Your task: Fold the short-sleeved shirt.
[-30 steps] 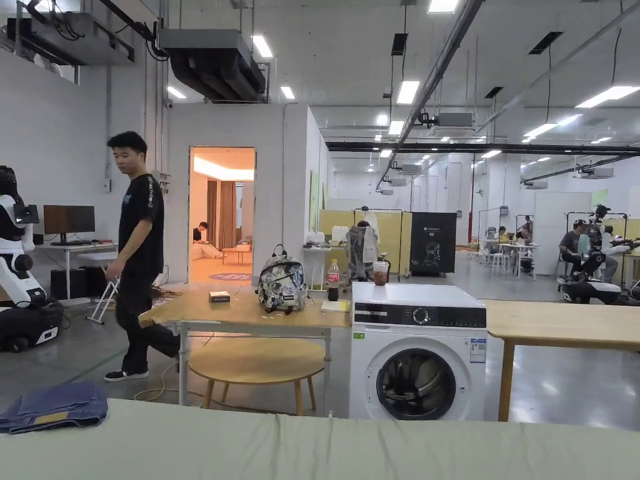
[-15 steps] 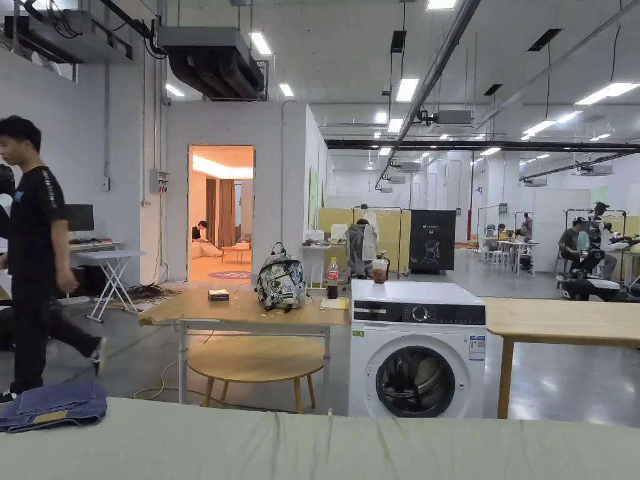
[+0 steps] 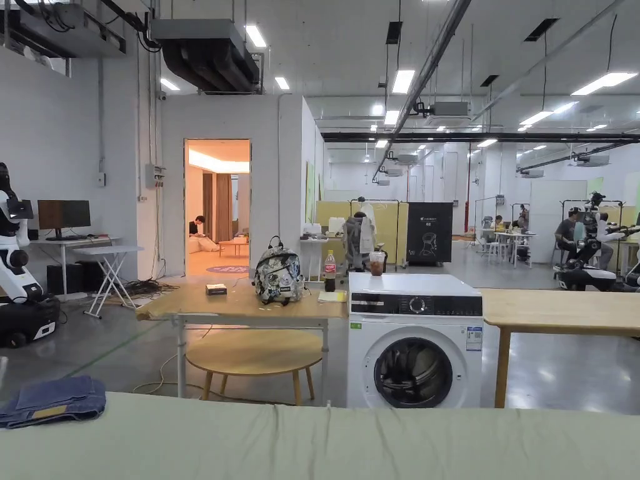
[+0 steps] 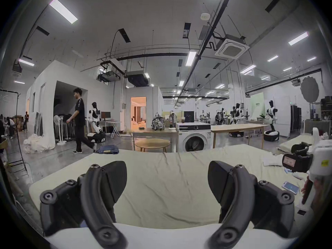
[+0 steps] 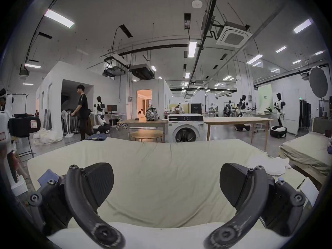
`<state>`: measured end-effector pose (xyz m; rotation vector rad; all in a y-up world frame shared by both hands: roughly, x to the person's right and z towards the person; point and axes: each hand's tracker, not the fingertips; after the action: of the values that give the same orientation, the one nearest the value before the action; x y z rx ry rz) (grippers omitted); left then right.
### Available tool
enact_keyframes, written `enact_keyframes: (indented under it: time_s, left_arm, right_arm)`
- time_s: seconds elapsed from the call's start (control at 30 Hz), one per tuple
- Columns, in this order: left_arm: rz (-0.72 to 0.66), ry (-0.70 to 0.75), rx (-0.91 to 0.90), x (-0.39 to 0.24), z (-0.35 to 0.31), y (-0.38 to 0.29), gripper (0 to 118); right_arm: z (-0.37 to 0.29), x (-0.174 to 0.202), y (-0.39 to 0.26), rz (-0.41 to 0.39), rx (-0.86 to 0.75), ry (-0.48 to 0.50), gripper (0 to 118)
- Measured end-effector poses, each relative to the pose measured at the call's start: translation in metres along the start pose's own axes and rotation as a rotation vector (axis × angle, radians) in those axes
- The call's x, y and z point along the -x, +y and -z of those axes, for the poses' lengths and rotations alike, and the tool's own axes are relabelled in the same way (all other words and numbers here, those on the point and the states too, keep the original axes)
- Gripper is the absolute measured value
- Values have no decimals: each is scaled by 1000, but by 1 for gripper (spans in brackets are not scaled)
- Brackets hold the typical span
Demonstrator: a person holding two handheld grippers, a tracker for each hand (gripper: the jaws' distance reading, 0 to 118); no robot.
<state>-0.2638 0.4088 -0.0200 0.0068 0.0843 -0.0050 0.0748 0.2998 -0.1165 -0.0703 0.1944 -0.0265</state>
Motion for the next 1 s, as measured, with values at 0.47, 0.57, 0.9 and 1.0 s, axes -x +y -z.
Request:
enact_keyframes:
  time_s: [0.47,0.57,0.9,1.0]
  left_arm:
    - [-8,4,6,-10,-1,5,94]
    - [-9,34,-6,-10,-2,6,94]
    - [-115,-13,-31,9,-10,10,94]
    - [-105,-22,-26,6,-9,10,94]
  right_arm:
    - [5,-8,12,133,24,42,117]
    - [4,-13,16,195,29,43,117]
    - [5,-32,19,374,43,147,117]
    - [3,-28,18,354,32,144,117]
